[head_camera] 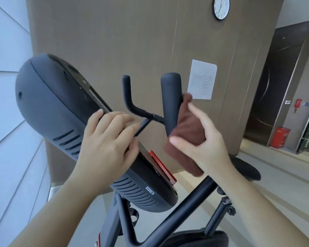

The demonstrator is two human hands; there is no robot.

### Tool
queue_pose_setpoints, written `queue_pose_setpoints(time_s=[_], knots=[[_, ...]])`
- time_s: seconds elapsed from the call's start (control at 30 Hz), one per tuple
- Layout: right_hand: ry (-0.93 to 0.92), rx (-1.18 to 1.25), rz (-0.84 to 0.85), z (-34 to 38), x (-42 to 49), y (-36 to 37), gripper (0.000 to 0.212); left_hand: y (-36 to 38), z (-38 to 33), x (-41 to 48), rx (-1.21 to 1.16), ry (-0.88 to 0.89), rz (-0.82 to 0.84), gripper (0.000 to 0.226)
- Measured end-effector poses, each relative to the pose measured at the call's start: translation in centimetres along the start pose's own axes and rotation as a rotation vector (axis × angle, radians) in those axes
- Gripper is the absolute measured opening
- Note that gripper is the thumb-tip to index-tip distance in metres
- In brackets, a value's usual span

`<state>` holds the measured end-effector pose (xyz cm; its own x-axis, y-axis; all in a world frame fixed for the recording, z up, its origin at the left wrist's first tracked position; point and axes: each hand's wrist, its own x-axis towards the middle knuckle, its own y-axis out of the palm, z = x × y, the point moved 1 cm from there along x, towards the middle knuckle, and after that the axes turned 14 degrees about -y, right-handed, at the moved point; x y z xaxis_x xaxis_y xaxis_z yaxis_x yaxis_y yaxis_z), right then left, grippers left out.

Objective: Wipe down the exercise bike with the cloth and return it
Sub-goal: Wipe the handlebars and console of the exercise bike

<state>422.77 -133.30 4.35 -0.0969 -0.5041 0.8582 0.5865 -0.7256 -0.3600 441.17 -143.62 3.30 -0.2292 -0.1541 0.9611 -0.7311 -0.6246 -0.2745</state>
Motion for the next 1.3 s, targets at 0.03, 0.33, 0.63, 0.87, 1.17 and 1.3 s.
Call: queue_pose_setpoints(time_s=[0.03,0.33,0.63,0.87,1.17,1.3], knots=[[-0.019,-0.047,0.106,-0.2,-0.7,-0.8,0.073,-0.3,-1.0,0.3,-0.081,-0.047,0.008,0.024],[0.056,0.773,0.227,-3.3,7.9,-2.0,0.041,-0.3,-6.0,4.9,0.046,0.011,0.005,0.036],[-0.158,0.809,0.748,-8.9,8.5,-0.8,0.039,1.9,-7.7,4.3,0.365,0.022,0.116,0.072],[-0.174,1.161,0.543,-8.1,10.9,1.1,0.063,1.0,-9.0,4.3,0.414,-0.075,0.142,0.066],[-0.27,1.248,0.719,-9.9,10.4,2.5,0.043,0.6,-9.8,4.1,0.559,-0.101,0.215,0.071],[-0.178,1.464,0.633,-8.5,12.9,3.4,0.049,0.5,-10.4,4.4,0.609,-0.107,0.218,0.071]])
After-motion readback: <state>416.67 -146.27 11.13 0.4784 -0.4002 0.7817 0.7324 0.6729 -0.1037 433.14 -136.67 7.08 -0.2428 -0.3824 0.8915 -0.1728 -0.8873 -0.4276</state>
